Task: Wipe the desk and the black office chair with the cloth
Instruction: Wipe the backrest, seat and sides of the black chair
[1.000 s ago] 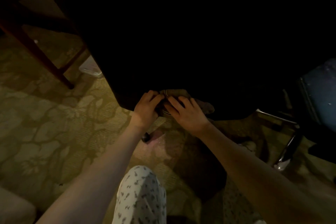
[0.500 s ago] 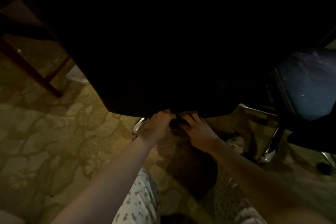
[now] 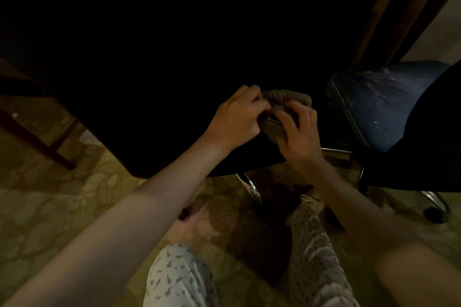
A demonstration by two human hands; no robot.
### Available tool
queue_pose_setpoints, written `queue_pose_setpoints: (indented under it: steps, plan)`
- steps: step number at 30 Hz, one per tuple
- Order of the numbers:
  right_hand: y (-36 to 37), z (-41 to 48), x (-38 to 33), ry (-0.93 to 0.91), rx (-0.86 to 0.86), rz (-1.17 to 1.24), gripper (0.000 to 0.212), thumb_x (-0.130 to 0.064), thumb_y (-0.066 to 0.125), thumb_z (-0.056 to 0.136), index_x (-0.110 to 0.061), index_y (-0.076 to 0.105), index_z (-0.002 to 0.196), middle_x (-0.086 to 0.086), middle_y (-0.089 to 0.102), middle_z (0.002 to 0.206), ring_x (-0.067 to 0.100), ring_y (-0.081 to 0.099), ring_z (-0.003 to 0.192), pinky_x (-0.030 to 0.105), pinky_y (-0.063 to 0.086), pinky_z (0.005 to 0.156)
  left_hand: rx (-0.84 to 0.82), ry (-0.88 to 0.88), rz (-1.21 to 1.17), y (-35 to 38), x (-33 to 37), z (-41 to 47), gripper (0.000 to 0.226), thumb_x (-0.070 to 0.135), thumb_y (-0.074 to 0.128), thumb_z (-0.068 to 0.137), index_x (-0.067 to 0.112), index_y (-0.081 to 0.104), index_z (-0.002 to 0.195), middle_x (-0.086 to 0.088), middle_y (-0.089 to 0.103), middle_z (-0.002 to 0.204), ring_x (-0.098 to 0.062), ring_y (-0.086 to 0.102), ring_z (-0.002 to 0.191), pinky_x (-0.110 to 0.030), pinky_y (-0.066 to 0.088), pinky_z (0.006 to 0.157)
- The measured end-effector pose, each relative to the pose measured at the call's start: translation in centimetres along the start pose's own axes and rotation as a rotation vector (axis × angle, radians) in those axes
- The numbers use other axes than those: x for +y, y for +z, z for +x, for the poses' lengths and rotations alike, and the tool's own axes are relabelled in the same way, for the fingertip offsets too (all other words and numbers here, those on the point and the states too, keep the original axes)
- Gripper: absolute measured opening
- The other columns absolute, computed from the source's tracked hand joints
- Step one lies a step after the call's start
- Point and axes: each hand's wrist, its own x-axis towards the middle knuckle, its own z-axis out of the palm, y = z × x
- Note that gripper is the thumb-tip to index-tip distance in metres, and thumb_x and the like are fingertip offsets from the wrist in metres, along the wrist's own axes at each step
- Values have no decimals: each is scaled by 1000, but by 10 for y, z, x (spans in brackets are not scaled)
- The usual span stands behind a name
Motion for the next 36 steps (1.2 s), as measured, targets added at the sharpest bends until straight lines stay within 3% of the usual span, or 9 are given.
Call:
queue_pose_setpoints:
  steps: [5, 10, 13, 16, 19, 24, 28, 33, 36]
  plan:
    - [32, -22, 2, 85, 20, -3, 42, -16, 64, 78, -9, 45, 115, 12, 36, 119, 30, 40, 100, 38, 48, 85, -75, 90, 104, 21, -9, -8, 26, -7, 72, 59, 8, 71, 80, -7, 65, 83, -19, 46, 86, -29, 53, 61]
    - [67, -64, -13, 47, -277, -15, 63, -12, 77, 59, -11, 43, 112, 14, 40, 116, 30, 42, 98, 38, 55, 73, -522, 135, 253, 46, -14, -41, 42, 7, 84, 39, 15, 70, 78, -3, 67, 89, -20, 66, 83, -25, 54, 60]
    - [83, -79, -25, 80, -466, 8, 68, -19, 81, 54, -12, 44, 111, 14, 47, 116, 30, 47, 98, 37, 56, 71, -577, 110, 300, 53, -13, -52, 23, 8, 71, 57, 15, 71, 79, -1, 66, 92, -17, 65, 87, -22, 52, 60]
    - [85, -84, -36, 23, -567, 48, 67, -19, 86, 48, -15, 60, 110, 10, 58, 109, 30, 58, 95, 33, 56, 66, -856, -66, 309, 63, -8, -67, 36, 2, 43, 89, 6, 53, 123, -10, 43, 133, -26, 39, 127, -32, 44, 95]
    - [82, -87, -40, -27, -581, 71, 71, -27, 90, 35, -20, 68, 103, 4, 63, 103, 24, 63, 89, 28, 56, 65, -975, -155, 278, 63, -5, -79, 44, 2, 39, 93, 9, 39, 136, -10, 31, 143, -27, 28, 134, -35, 36, 104]
    - [57, -91, -31, 60, -422, 132, 75, -23, 89, 45, -19, 53, 111, 4, 45, 114, 23, 43, 100, 32, 57, 74, -820, -102, 194, 52, 2, -67, 49, 6, 55, 85, 11, 47, 133, -8, 44, 134, -26, 41, 125, -33, 44, 96]
    - [25, -64, 3, 105, -142, 178, 43, -16, 65, 70, -14, 46, 108, 8, 39, 112, 25, 42, 96, 34, 48, 80, -313, 10, 48, 50, 17, -26, 20, 8, 72, 60, 11, 70, 80, -4, 61, 82, -18, 49, 84, -27, 55, 53]
    - [-22, 0, 53, 156, 155, 118, 39, -19, 64, 75, -12, 47, 109, 9, 38, 115, 27, 40, 99, 29, 37, 87, 1, 115, 74, 21, 43, 55, 26, 12, 51, 75, 4, 65, 95, -13, 60, 99, -23, 42, 99, -28, 43, 85]
    - [-31, 17, 71, 169, 173, 58, 48, -17, 73, 73, -12, 45, 111, 9, 35, 116, 27, 38, 101, 27, 35, 87, -14, 146, 138, 18, 45, 79, 35, 21, 53, 73, 5, 63, 102, -15, 59, 106, -24, 39, 105, -30, 45, 89]
